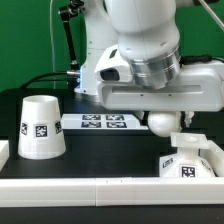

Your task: Assemble lamp

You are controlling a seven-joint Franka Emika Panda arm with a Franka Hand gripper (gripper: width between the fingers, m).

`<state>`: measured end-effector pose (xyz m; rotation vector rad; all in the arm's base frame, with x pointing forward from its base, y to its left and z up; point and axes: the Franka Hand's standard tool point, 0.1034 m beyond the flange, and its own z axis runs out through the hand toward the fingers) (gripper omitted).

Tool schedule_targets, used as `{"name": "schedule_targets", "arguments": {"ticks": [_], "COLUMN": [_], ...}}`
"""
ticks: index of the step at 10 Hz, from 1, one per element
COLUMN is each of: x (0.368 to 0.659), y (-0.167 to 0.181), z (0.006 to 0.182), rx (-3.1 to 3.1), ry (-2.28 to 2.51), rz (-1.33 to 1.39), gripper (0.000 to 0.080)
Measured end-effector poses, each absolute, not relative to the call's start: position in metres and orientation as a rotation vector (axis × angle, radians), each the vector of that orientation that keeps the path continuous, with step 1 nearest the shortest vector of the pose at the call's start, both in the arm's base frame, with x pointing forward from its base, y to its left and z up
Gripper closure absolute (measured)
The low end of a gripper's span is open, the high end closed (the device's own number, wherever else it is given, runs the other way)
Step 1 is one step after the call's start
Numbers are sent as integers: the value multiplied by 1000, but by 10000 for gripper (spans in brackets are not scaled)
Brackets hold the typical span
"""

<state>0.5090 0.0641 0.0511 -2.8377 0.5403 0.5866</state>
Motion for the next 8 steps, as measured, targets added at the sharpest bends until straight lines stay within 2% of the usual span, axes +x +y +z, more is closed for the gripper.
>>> {"name": "schedule_targets", "arguments": {"ticks": [4,5,8], "x": [503,511,517], "y": [66,69,71], "z": [77,87,86], "rx": [-2952,-2977,-3001], "ry": [465,432,420], "rz": [257,119,-210], "gripper": [220,220,220]}}
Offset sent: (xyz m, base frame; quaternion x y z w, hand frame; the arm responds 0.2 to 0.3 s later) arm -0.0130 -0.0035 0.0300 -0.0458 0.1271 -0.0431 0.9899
